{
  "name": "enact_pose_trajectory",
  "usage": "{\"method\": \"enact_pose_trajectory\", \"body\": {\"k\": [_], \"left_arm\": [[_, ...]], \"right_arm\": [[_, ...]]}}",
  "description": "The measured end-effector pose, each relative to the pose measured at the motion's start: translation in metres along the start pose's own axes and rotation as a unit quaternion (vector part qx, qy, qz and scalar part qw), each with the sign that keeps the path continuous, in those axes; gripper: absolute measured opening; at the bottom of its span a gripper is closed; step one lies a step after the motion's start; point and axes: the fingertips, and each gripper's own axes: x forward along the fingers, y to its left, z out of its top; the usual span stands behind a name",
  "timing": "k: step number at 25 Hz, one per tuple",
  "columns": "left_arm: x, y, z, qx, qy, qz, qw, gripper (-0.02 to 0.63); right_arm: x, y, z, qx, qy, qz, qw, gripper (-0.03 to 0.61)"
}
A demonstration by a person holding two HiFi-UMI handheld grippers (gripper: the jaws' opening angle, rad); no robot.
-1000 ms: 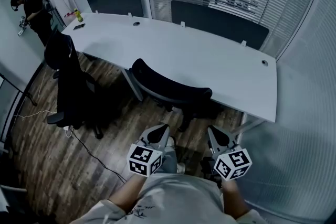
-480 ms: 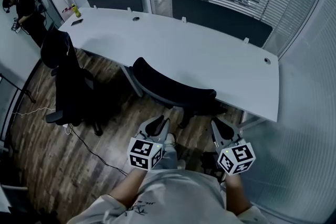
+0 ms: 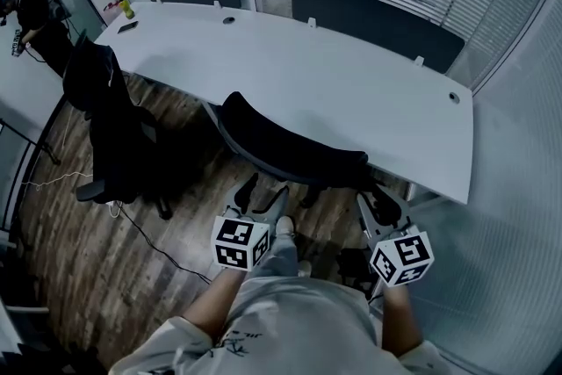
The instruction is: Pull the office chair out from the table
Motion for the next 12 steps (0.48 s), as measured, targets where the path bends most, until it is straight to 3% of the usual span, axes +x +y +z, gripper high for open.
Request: {"method": "enact_pose_trajectory", "body": {"k": [7, 12], "left_arm": [[0.012, 0.015, 0.009, 0.005, -0.008, 0.019, 0.9998, 0.333], [0.029, 0.016, 0.009, 0.017, 0.006, -0.001, 0.9998, 0.344]], "right_arm": [[0.021, -0.017, 0.004, -0.017, 0.015, 0.0, 1.0, 0.161], [0.039, -0.025, 0.002, -0.036, 0.027, 0.0, 0.999, 0.201]]}}
